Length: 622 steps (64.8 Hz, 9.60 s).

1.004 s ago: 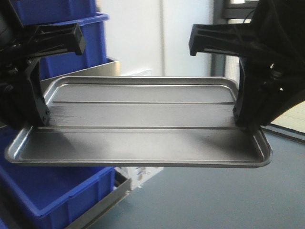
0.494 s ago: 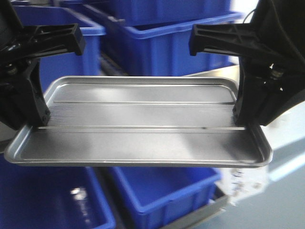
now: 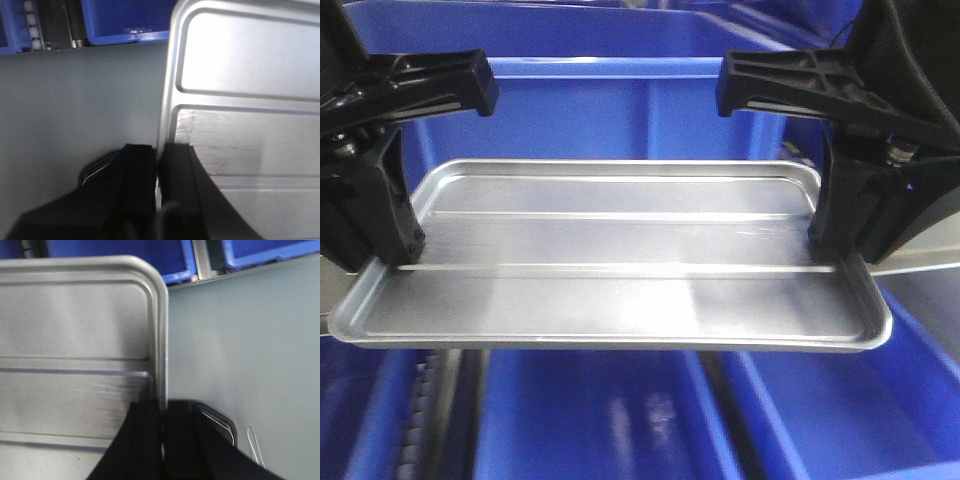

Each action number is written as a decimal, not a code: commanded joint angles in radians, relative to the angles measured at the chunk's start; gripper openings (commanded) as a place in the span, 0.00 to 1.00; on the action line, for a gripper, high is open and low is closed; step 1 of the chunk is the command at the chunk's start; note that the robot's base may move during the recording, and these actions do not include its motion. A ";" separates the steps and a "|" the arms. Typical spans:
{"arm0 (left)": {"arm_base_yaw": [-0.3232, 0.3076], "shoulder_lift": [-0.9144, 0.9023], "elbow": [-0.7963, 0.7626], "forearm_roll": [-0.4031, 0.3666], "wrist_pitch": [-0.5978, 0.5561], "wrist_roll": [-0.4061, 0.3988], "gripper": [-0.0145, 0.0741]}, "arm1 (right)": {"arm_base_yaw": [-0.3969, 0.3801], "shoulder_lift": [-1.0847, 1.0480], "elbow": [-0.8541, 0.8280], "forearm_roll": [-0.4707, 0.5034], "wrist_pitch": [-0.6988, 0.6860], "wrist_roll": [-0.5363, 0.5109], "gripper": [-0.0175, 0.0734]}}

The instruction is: Grab silver tray and place in blue box

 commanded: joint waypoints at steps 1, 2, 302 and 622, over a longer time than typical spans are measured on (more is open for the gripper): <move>-0.006 -0.030 -0.022 0.027 -0.007 -0.014 0.15 | -0.003 -0.032 -0.024 -0.042 -0.010 -0.004 0.25; -0.006 -0.030 -0.022 0.027 -0.007 -0.014 0.15 | -0.003 -0.032 -0.024 -0.042 -0.010 -0.004 0.25; 0.402 0.261 -0.695 -0.020 -0.456 0.474 0.17 | -0.363 0.268 -0.591 -0.085 -0.636 -0.388 0.25; 0.750 -1.331 0.958 -0.265 -0.897 0.905 0.16 | -0.712 -1.344 0.919 0.250 -0.982 -0.903 0.25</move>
